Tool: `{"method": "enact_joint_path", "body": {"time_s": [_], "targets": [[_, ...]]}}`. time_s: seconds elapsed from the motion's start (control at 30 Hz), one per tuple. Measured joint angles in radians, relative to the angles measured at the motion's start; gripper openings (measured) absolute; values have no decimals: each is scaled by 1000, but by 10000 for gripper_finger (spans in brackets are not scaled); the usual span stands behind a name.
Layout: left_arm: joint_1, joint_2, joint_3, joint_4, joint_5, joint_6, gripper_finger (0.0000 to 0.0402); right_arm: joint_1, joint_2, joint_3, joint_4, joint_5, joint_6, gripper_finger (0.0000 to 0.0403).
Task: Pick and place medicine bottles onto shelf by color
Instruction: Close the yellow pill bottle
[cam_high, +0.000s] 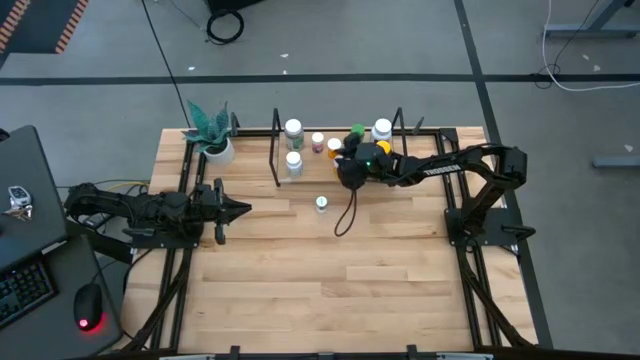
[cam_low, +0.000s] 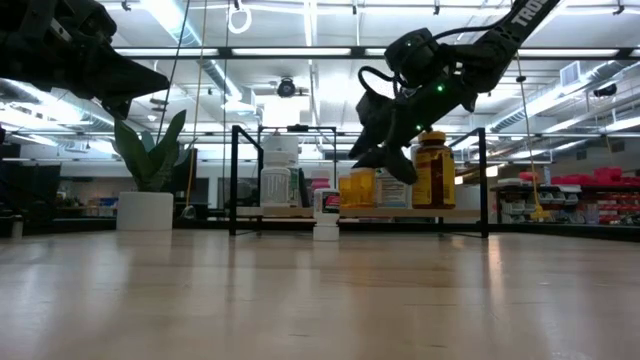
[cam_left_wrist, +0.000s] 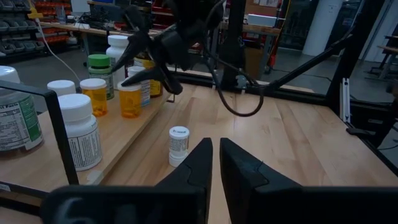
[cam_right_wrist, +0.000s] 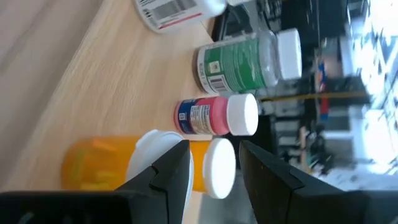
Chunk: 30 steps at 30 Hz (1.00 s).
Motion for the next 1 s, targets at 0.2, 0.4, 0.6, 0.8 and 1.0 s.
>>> {"method": "enact_joint_path", "body": {"time_s": [0.2,0.4,0.6,0.8,1.0], "targets": [[0,0,0,0,0,0,30,8,-3,3,-32,1,-192,151],[0,0,0,0,0,0,32,37,-4,3,-43,24,-315,151],[0,0,0,0,0,0,39,51,-3,3,-46,26,-364,151],[0,0,0,0,0,0,30,47,1,-2,-6,25,-284,151],[0,0,0,0,0,0,32,32,1,-2,4,46,-128,151]]}}
